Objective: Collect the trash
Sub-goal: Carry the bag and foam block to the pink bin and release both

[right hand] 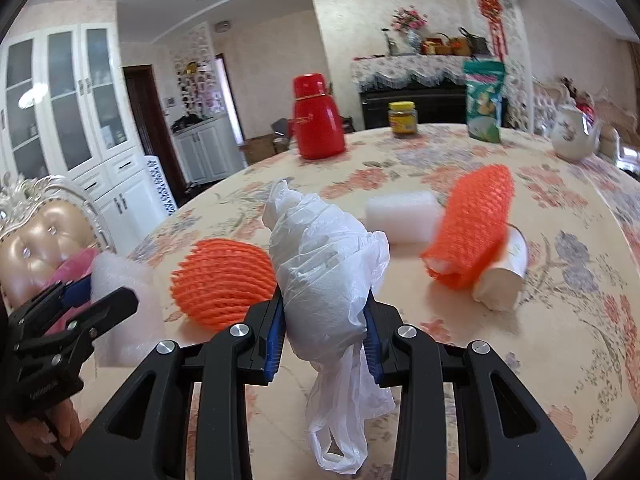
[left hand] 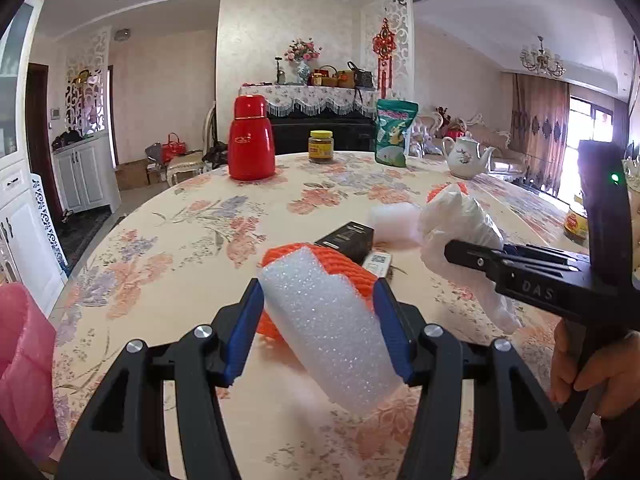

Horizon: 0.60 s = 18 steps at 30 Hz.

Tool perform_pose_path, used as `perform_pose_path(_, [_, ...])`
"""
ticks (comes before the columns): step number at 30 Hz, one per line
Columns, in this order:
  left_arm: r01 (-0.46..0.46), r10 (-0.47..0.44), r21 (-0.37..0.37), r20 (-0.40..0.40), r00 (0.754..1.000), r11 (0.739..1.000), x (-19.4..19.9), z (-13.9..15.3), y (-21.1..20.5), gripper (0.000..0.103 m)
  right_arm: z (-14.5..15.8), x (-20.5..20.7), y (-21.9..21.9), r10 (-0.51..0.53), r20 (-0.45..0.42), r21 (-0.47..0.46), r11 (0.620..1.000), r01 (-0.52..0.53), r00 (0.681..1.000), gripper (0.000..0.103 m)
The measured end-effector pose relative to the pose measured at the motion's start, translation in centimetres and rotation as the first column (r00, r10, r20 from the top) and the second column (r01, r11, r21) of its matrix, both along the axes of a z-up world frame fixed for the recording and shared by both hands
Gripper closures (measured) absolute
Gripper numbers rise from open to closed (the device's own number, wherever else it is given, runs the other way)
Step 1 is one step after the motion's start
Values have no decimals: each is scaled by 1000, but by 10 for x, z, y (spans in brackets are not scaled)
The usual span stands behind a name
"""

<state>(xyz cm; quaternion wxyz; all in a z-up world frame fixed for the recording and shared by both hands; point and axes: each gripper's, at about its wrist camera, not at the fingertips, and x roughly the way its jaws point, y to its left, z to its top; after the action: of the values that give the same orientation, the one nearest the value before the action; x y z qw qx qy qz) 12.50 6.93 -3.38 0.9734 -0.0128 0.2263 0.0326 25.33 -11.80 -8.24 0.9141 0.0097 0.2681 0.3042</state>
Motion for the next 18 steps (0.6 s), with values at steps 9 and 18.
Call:
perform_pose_path(9, [-28, 28, 10, 37, 999, 1000, -19, 9, 16, 48, 7, -15, 14, 83, 42, 13, 996, -84, 996, 70])
perform_pose_path(18, [-87, 86, 14, 67, 994, 996, -41, 15, 43, 48, 19, -39, 46, 179, 77, -10, 984, -179, 981, 70])
